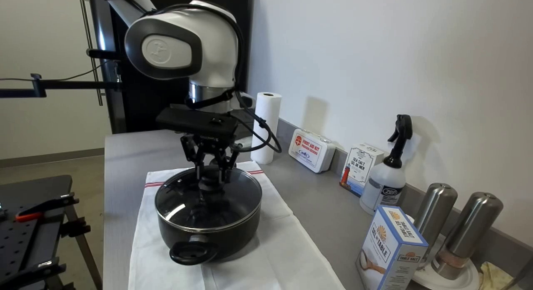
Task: Put the lid on the pot
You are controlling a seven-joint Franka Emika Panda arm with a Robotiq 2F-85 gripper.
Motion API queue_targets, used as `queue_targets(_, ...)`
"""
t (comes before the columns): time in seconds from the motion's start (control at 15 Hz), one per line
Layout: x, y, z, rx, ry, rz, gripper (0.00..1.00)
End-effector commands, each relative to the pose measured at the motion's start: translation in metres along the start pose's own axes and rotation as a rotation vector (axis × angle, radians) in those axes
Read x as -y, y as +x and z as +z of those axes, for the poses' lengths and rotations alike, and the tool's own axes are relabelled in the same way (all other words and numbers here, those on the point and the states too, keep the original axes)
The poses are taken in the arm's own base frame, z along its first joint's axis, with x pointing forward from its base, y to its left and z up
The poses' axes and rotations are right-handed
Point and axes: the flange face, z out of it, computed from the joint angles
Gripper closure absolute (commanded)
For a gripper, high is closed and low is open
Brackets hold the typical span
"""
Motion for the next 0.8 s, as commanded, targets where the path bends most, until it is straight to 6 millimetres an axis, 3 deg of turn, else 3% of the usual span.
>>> queue_targets(0.0,0.003,0.0,-0.009,-0.007,0.007,-0.008,0.23)
queue_targets(0.27,0.005,0.001,-0.015,-0.012,-0.01,-0.009,0.01)
queue_targets(0.73,0.012,0.003,-0.041,-0.025,-0.057,-0.023,0.0)
